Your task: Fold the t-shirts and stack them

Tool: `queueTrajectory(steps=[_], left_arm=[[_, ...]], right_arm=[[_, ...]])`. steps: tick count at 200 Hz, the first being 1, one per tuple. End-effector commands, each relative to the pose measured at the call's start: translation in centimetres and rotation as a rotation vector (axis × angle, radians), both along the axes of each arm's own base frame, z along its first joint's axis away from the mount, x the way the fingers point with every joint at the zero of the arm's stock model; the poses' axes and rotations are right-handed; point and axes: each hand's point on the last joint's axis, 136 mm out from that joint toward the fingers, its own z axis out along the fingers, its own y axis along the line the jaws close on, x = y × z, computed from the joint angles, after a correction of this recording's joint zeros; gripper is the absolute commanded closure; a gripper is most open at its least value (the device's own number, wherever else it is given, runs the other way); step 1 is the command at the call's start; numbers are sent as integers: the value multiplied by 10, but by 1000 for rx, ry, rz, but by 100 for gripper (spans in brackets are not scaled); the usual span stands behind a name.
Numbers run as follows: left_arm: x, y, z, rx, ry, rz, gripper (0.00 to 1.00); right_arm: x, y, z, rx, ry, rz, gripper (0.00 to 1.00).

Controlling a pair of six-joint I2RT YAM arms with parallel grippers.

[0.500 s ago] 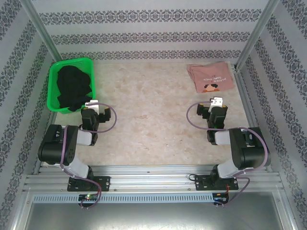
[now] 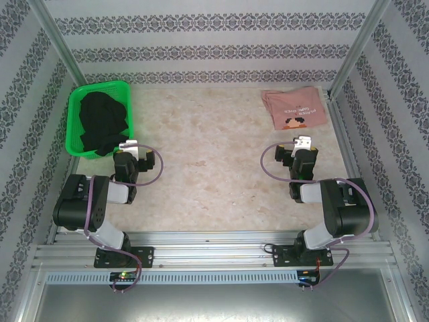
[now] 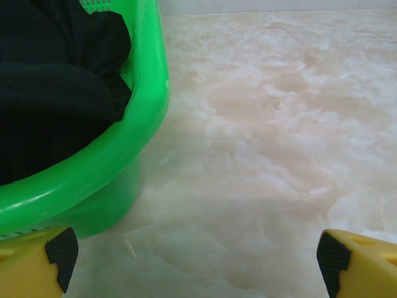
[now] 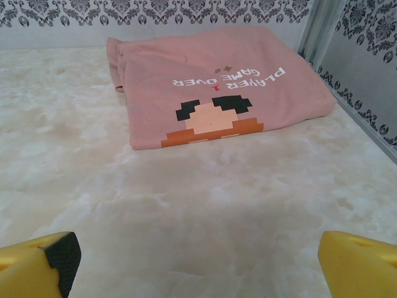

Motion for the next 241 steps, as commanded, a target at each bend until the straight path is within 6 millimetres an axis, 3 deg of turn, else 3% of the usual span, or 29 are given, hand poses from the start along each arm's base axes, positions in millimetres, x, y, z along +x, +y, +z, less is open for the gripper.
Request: queueTrajectory(steps=[1,55,69,78,93,123,147,170,194,241], left_arm=[[7,-4,11,5,-31,-19,0],[7,-1,10,-4,-30,-9,0],[5,5,21,12,-32,36,0],[3,2,38,25,7,26,0],[2,-5,92,-19,16,19,0],[-25,-39,186,-239,75,-8,0],[-56,-18,219,-298,231,173,0],[-56,-4,240,-247,356,228,0],[-41,18,223,-274,491,286,0],[-4,62,144,-374,762,359,0]], right_arm=[[3,1,10,5,-35,0,2],[3,1,10,22,-37,12,2],[6,4,22,16,-47,29,2],[2,8,36,3,-3,32,2],[-15,18,66,106,63,39,2],[-67,55,129,238,79,172,2],[-96,80,151,359,167,273,2],[-102,105,158,400,288,364,2],[-94,129,160,456,374,442,2],[-80,182,163,495,503,601,2]])
